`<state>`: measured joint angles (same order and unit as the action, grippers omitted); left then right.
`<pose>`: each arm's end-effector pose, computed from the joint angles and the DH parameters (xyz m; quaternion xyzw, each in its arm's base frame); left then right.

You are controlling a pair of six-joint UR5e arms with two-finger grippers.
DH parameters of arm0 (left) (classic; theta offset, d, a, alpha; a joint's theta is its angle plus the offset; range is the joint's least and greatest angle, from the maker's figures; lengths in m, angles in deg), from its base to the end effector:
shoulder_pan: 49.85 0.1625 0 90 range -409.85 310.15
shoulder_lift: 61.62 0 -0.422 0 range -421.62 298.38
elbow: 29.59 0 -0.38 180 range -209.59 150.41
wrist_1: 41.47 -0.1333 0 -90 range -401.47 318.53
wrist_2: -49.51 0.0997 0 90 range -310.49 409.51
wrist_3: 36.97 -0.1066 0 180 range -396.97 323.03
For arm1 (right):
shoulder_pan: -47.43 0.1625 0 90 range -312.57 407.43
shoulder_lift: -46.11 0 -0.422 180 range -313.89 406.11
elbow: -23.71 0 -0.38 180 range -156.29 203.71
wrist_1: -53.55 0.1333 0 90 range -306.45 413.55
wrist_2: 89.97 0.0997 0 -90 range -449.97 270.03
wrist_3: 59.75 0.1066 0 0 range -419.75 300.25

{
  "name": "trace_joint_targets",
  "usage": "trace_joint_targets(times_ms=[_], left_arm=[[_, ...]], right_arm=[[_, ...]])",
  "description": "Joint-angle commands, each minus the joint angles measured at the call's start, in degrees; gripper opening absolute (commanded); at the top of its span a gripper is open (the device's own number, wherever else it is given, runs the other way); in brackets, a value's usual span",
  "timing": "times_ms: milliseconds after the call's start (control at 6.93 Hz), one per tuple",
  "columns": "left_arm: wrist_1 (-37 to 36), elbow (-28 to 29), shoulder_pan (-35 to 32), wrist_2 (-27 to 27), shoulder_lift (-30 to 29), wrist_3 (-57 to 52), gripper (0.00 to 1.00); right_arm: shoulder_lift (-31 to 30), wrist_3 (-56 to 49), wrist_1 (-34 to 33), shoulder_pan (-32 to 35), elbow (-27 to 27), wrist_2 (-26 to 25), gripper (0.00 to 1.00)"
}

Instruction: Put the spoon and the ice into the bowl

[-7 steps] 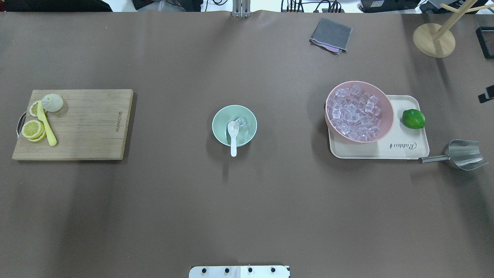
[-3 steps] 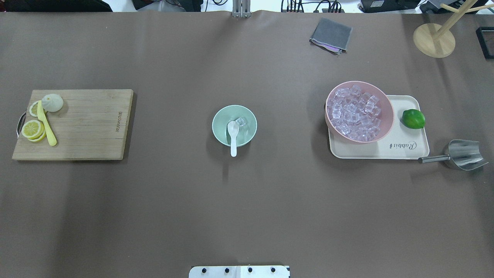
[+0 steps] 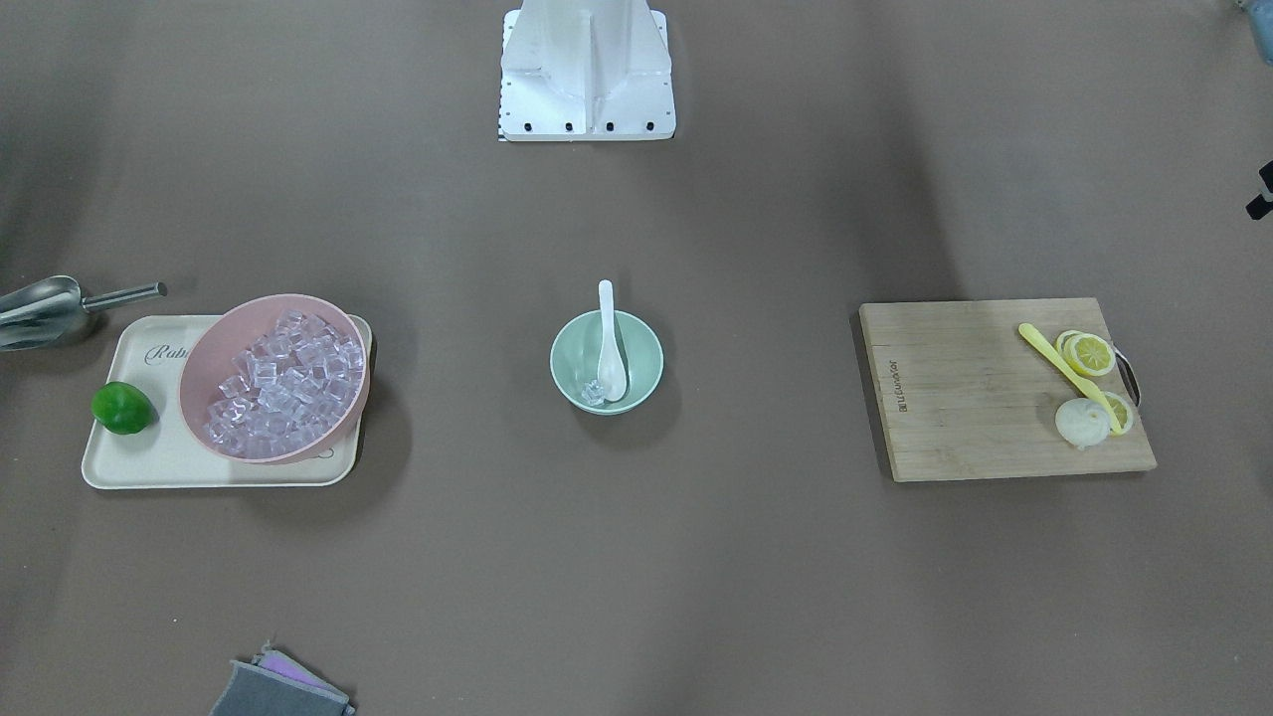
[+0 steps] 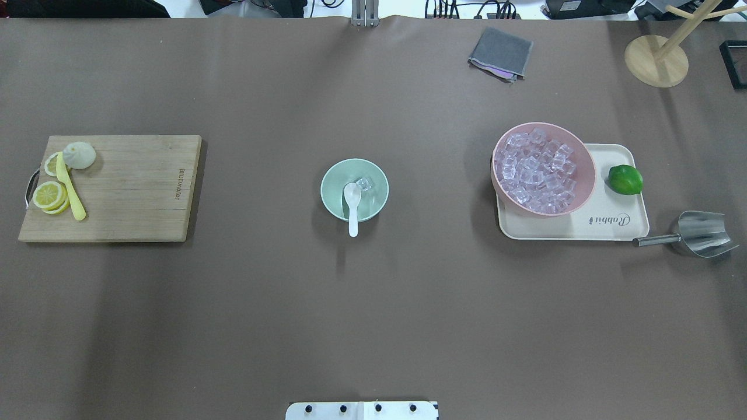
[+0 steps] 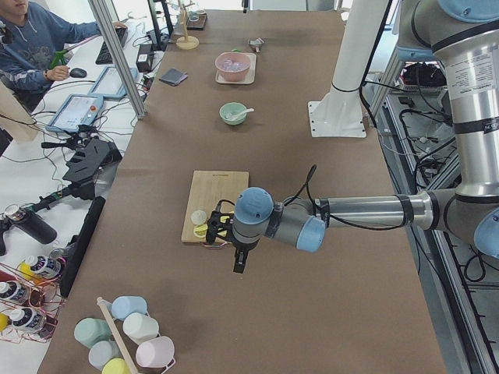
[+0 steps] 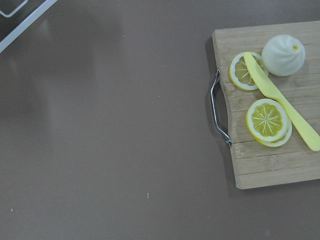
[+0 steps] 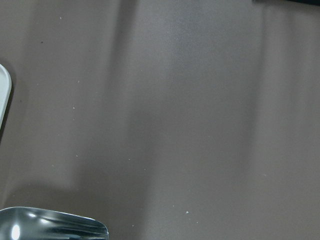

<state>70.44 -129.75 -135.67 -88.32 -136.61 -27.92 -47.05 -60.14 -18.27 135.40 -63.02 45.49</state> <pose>-0.0260 -0.3886 0.6414 0.0885 0.4138 0.0217 0.9058 0.0407 -0.4689 0.6793 0.0889 -0.3857 -0.0589 0.9165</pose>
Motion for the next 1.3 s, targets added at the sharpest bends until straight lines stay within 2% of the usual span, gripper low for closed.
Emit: trace_joint_targets(times_ms=[0, 1155], left_arm=[[-0.11, -0.04, -0.05, 0.02, -0.24, -0.09, 0.98], [-0.11, 0.23, -0.05, 0.46, -0.07, -0.44, 0.98]], right_arm=[[-0.18, 0.30, 0.01, 0.01, -0.54, 0.15, 1.00], [0.17, 0.30, -0.26, 0.10, -0.02, 0.86, 1.00]])
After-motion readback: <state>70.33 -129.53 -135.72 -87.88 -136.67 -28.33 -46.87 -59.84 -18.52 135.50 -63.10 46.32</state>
